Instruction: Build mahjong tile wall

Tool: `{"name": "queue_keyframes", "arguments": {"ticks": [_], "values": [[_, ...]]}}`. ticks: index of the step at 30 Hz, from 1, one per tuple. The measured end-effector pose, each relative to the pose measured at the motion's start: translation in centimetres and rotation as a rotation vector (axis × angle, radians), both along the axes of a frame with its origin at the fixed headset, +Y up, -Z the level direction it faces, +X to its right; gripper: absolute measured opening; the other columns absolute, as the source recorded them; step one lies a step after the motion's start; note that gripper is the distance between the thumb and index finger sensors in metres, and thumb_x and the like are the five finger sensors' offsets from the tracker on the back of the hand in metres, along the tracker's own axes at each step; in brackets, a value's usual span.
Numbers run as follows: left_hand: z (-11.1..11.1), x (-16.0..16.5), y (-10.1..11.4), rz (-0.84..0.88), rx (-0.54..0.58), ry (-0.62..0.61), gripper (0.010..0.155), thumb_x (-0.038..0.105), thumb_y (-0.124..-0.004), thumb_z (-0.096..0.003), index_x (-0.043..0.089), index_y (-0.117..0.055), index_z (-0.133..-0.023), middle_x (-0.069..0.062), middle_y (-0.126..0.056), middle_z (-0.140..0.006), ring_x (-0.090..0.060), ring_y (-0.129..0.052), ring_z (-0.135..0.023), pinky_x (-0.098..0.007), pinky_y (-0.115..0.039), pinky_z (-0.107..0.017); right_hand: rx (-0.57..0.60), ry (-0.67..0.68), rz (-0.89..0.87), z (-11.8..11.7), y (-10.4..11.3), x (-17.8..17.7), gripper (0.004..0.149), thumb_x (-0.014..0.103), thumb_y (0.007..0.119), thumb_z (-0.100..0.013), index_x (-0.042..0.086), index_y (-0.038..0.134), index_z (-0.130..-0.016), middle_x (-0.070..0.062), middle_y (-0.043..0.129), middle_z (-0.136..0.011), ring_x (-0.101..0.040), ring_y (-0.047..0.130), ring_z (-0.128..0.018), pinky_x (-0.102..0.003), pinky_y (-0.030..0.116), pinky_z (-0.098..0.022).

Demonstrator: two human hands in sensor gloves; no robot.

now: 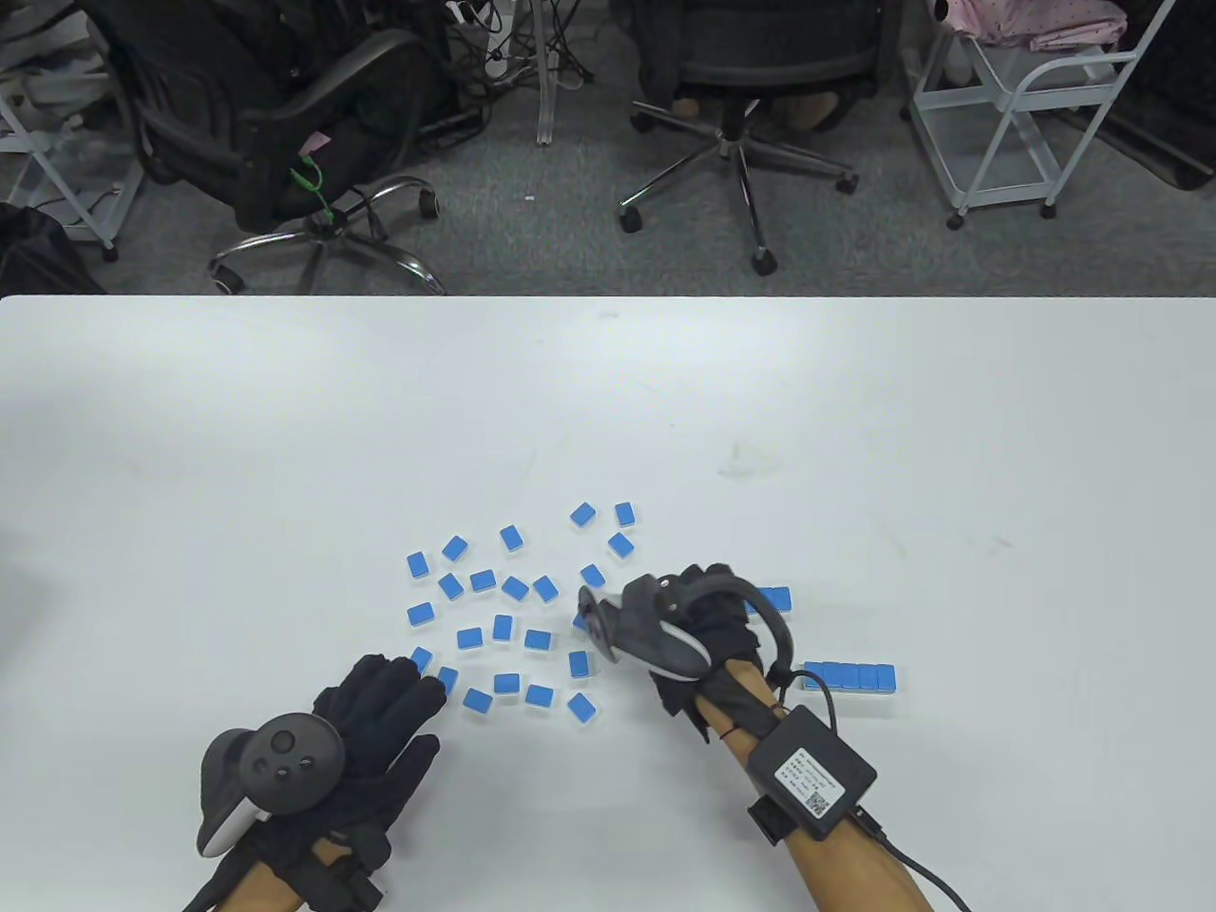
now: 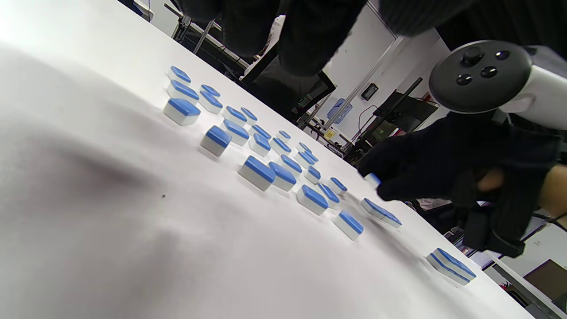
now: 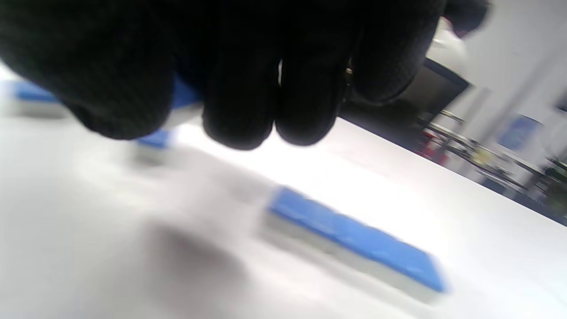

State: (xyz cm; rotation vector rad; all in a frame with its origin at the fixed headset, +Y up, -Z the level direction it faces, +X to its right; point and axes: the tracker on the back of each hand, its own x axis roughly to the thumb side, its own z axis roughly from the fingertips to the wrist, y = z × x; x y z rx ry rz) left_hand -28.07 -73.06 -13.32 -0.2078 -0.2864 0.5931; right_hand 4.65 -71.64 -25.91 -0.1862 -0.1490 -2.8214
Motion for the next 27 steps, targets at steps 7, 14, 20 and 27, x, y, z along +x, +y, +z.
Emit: {"name": "queue_keyframes", "arguments": {"ticks": [7,14,20,27], "values": [[-0.3,0.2,-0.1,0.001,-0.010,0.000,0.066,0.059,-0.056,-0.0512,0.029,-0.058,-0.111,-0.004,-0.043,-0.122,-0.035,-0.028,-0.114,-0.065,-0.025,-0.077,-0.017,-0.092,0.084,-1.1,-1.7,3.0,0.054,0.046,0.088,-0.033,0.039,0.074,-0.084,0.003,0.080,-0.097,-0.029,0.073,-0.097,-0.060,0.053,-0.078],[-0.3,0.1,-0.2,-0.001,-0.013,0.009,0.066,0.059,-0.056,-0.0511,0.029,-0.058,-0.111,-0.004,-0.043,-0.122,-0.035,-0.027,-0.114,-0.065,-0.025,-0.077,-0.044,-0.112,0.071,-1.8,-2.7,3.2,0.054,0.045,0.087,-0.034,0.040,0.073,-0.085,0.002,0.077,-0.099,-0.029,0.070,-0.099,-0.061,0.050,-0.079],[-0.3,0.1,-0.2,-0.002,-0.012,0.005,0.066,0.059,-0.056,-0.0511,0.029,-0.058,-0.111,-0.004,-0.043,-0.121,-0.035,-0.028,-0.114,-0.065,-0.025,-0.077,-0.039,-0.097,0.079,-1.8,-3.2,2.5,0.054,0.045,0.087,-0.034,0.039,0.073,-0.085,0.003,0.078,-0.099,-0.029,0.071,-0.099,-0.061,0.050,-0.079],[-0.3,0.0,-0.2,-0.004,-0.014,0.005,0.066,0.059,-0.056,-0.0512,0.029,-0.058,-0.111,-0.004,-0.043,-0.121,-0.035,-0.028,-0.114,-0.065,-0.025,-0.077,-0.049,-0.102,0.080,-1.8,-3.4,2.4,0.054,0.046,0.086,-0.034,0.039,0.073,-0.086,0.003,0.078,-0.099,-0.029,0.072,-0.098,-0.061,0.051,-0.079]]}}
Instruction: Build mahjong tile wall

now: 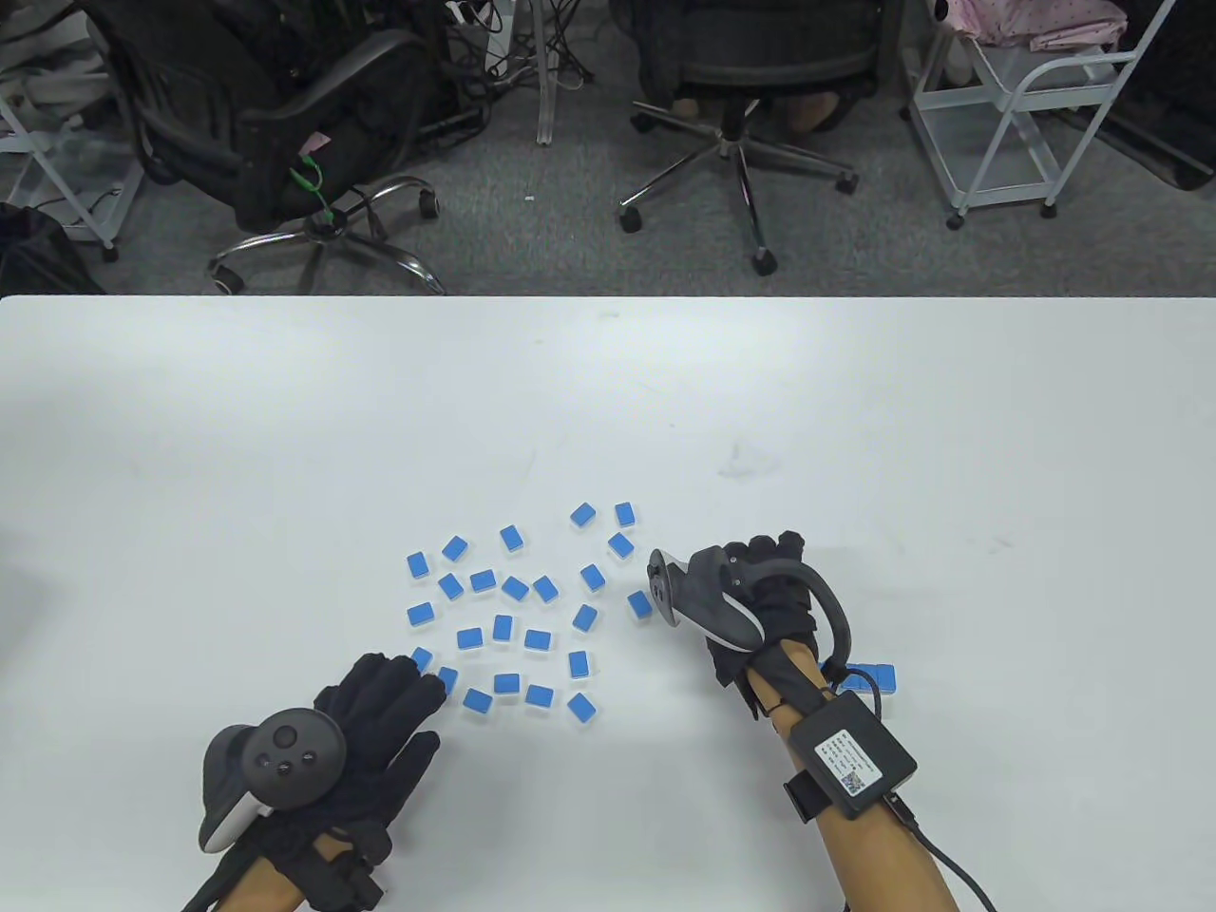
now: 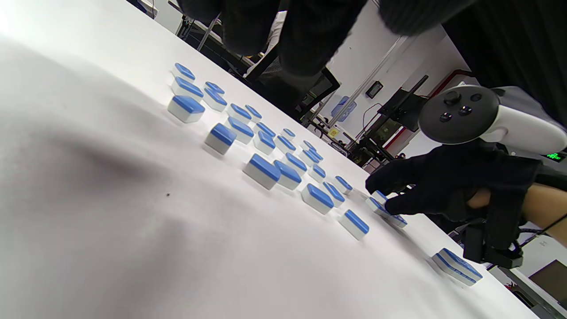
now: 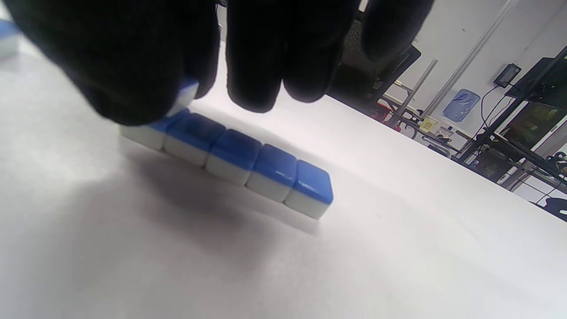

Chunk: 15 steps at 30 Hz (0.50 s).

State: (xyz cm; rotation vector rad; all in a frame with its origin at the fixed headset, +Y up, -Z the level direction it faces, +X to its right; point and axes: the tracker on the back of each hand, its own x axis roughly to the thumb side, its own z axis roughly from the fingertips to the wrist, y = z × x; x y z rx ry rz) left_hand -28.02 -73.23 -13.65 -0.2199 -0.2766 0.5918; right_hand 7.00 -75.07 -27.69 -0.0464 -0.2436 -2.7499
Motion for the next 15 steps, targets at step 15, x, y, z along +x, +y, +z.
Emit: {"name": "queue_keyframes", "arguments": {"ticks": [15], "values": [[0.1,0.0,0.0,0.000,0.002,-0.003,0.066,0.059,-0.056,-0.0512,0.030,-0.058,-0.111,-0.004,-0.043,-0.122,-0.035,-0.028,-0.114,-0.065,-0.025,-0.077,0.046,0.161,-0.094,1.7,0.9,-3.3,0.059,0.046,0.088,-0.032,0.041,0.070,-0.088,0.006,0.086,-0.092,-0.027,0.081,-0.092,-0.061,0.053,-0.077]]}}
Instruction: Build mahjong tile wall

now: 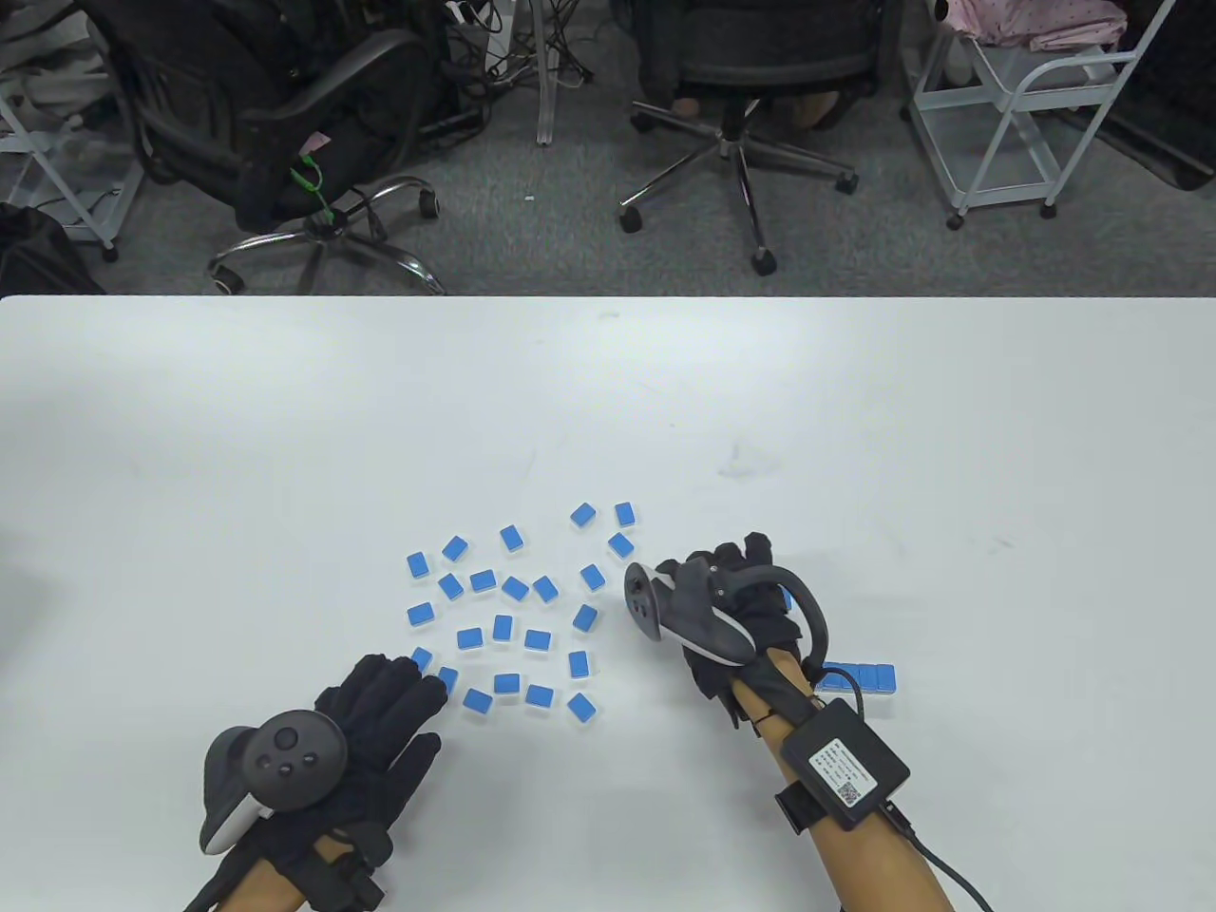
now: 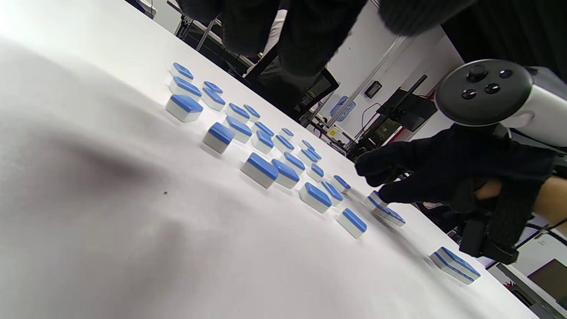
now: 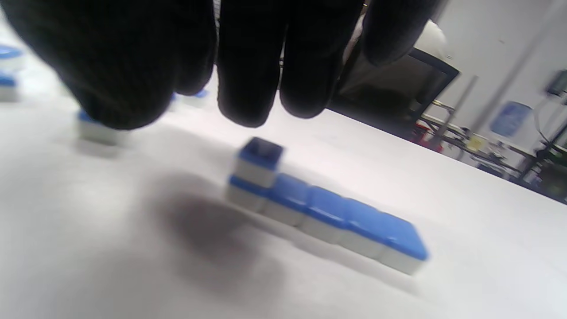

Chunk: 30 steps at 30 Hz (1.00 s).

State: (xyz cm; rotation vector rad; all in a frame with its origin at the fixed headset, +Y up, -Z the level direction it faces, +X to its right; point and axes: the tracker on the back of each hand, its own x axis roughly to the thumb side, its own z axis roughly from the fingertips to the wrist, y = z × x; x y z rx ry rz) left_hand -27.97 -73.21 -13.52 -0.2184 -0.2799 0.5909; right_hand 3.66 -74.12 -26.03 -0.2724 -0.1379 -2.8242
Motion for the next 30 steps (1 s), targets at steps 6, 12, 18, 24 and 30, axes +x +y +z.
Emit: {"name": "queue_keyframes", "arguments": {"ticks": [6,12,18,24,30], "values": [[0.1,-0.1,0.0,0.001,-0.001,0.004,0.066,0.059,-0.056,-0.0512,0.029,-0.058,-0.111,-0.004,-0.043,-0.121,-0.035,-0.028,-0.114,-0.065,-0.025,-0.077,0.043,0.043,0.120,-0.3,-2.0,-3.4,0.060,0.043,0.088,-0.032,0.042,0.069,-0.089,0.012,0.091,-0.086,-0.022,0.082,-0.092,-0.059,0.051,-0.079],[0.1,-0.1,0.0,0.000,0.002,0.002,0.066,0.059,-0.056,-0.0511,0.029,-0.058,-0.111,-0.004,-0.043,-0.121,-0.035,-0.028,-0.114,-0.065,-0.025,-0.077,0.047,0.069,0.154,-0.3,-2.4,-4.4,0.051,0.041,0.091,-0.030,0.035,0.081,-0.080,0.011,0.100,-0.070,-0.015,0.088,-0.086,-0.056,0.053,-0.079],[0.0,-0.1,0.1,-0.001,0.004,-0.003,0.067,0.059,-0.056,-0.0511,0.029,-0.058,-0.111,-0.004,-0.043,-0.121,-0.035,-0.028,-0.114,-0.065,-0.025,-0.077,0.008,0.114,0.145,0.4,-1.9,-3.2,0.054,0.050,0.088,-0.029,0.028,0.084,-0.078,0.006,0.100,-0.063,-0.020,0.091,-0.081,-0.060,0.052,-0.078],[0.1,-0.1,0.0,0.001,0.003,-0.003,0.066,0.059,-0.056,-0.0512,0.029,-0.058,-0.111,-0.005,-0.043,-0.121,-0.035,-0.028,-0.114,-0.065,-0.025,-0.077,0.009,-0.077,-0.113,-1.2,2.1,2.0,0.056,0.050,0.087,-0.030,0.028,0.081,-0.081,0.004,0.097,-0.070,-0.025,0.083,-0.088,-0.062,0.048,-0.079],[-0.2,-0.1,0.0,0.003,-0.002,0.003,0.067,0.059,-0.056,-0.0512,0.029,-0.058,-0.111,-0.004,-0.043,-0.122,-0.035,-0.027,-0.114,-0.065,-0.025,-0.077,0.059,-0.235,-0.097,-1.7,3.6,6.9,0.055,0.049,0.086,-0.032,0.034,0.076,-0.084,0.003,0.087,-0.088,-0.028,0.070,-0.099,-0.065,0.041,-0.080]]}}
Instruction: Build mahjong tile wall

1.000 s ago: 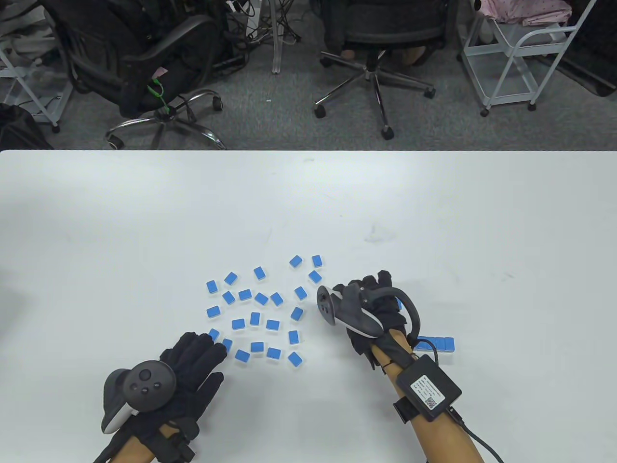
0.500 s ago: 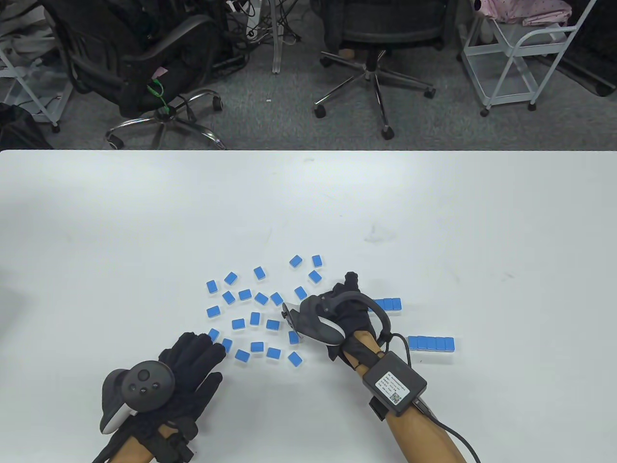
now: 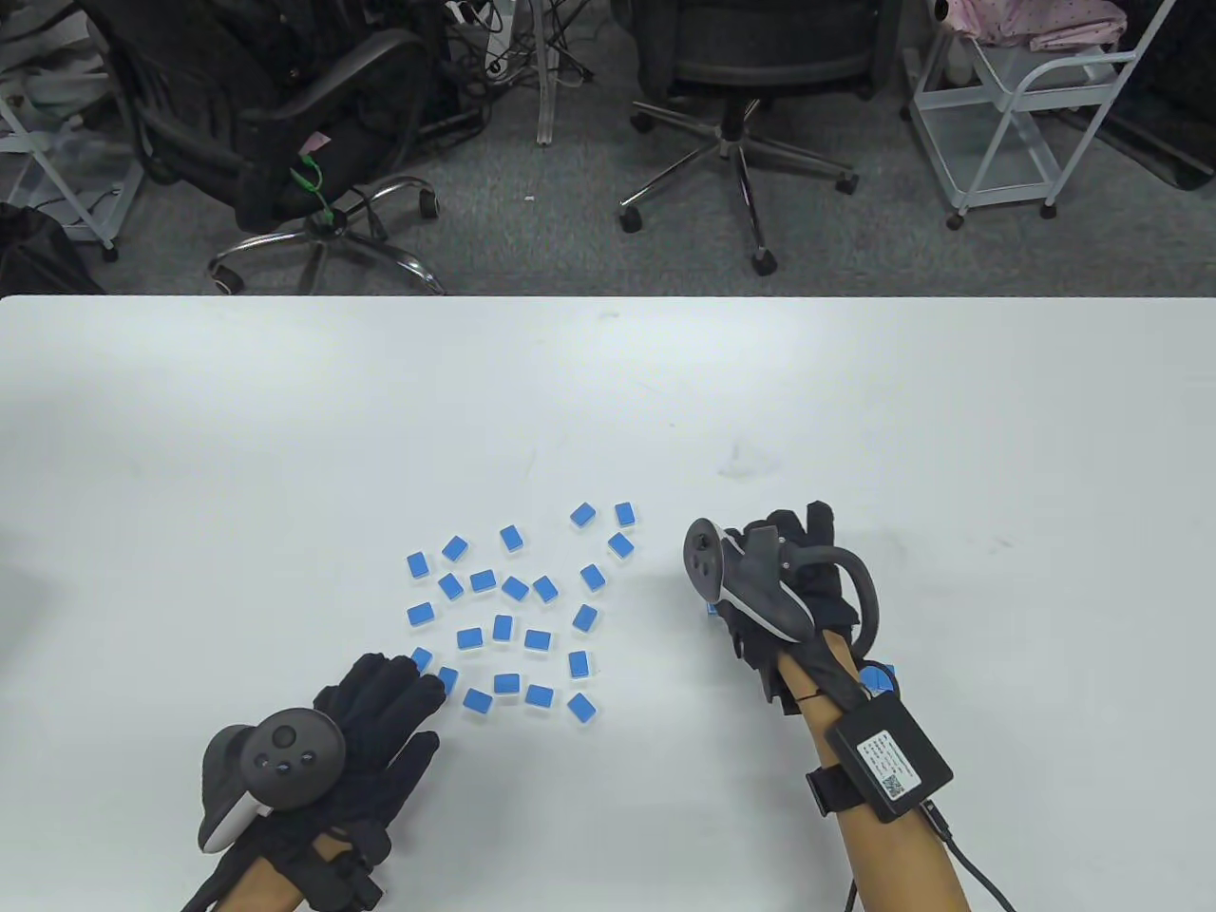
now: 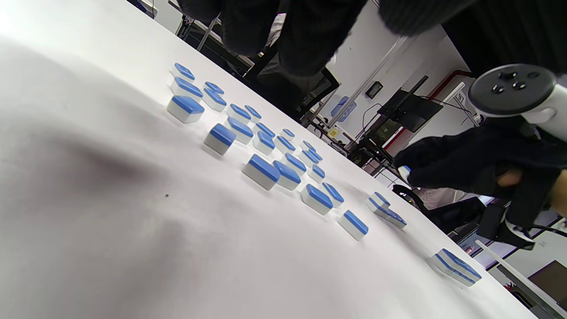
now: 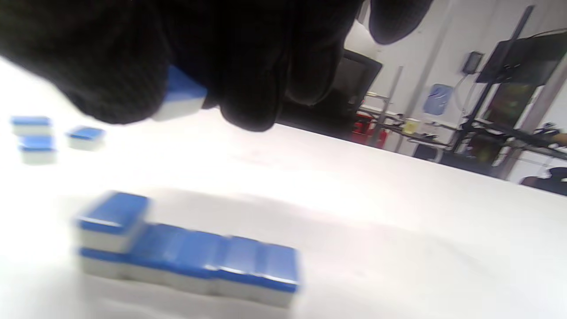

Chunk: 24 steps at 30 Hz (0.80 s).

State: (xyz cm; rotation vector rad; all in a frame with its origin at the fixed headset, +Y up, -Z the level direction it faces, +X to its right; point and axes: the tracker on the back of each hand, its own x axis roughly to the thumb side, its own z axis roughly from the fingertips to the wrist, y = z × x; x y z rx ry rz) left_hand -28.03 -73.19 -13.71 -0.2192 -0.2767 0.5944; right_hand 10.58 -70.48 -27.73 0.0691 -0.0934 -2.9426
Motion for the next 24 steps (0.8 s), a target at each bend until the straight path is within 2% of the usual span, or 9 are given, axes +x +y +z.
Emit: {"name": "queue_keyframes", "arguments": {"ticks": [4,11,24], "values": [[-0.1,0.1,0.0,0.002,-0.004,0.002,0.066,0.059,-0.056,-0.0511,0.029,-0.058,-0.111,-0.004,-0.043,-0.122,-0.035,-0.027,-0.114,-0.065,-0.025,-0.077,-0.041,-0.021,0.077,-0.2,-1.2,0.7,0.054,0.049,0.087,-0.032,0.037,0.076,-0.084,0.002,0.082,-0.095,-0.028,0.067,-0.101,-0.065,0.039,-0.081],[0.1,0.0,-0.1,0.000,-0.010,0.006,0.066,0.059,-0.056,-0.0512,0.029,-0.058,-0.110,-0.004,-0.043,-0.122,-0.034,-0.027,-0.114,-0.065,-0.025,-0.077,-0.115,0.028,0.138,-0.1,-3.1,-0.4,0.054,0.047,0.087,-0.032,0.039,0.075,-0.084,0.004,0.080,-0.097,-0.027,0.067,-0.102,-0.064,0.039,-0.081],[0.0,0.1,-0.1,-0.001,-0.013,0.000,0.067,0.059,-0.056,-0.0512,0.029,-0.058,-0.111,-0.004,-0.043,-0.121,-0.034,-0.028,-0.114,-0.065,-0.025,-0.077,-0.142,0.043,0.120,-0.2,-4.0,-0.9,0.055,0.045,0.085,-0.033,0.039,0.072,-0.086,0.003,0.079,-0.098,-0.027,0.067,-0.101,-0.064,0.039,-0.080]]}}
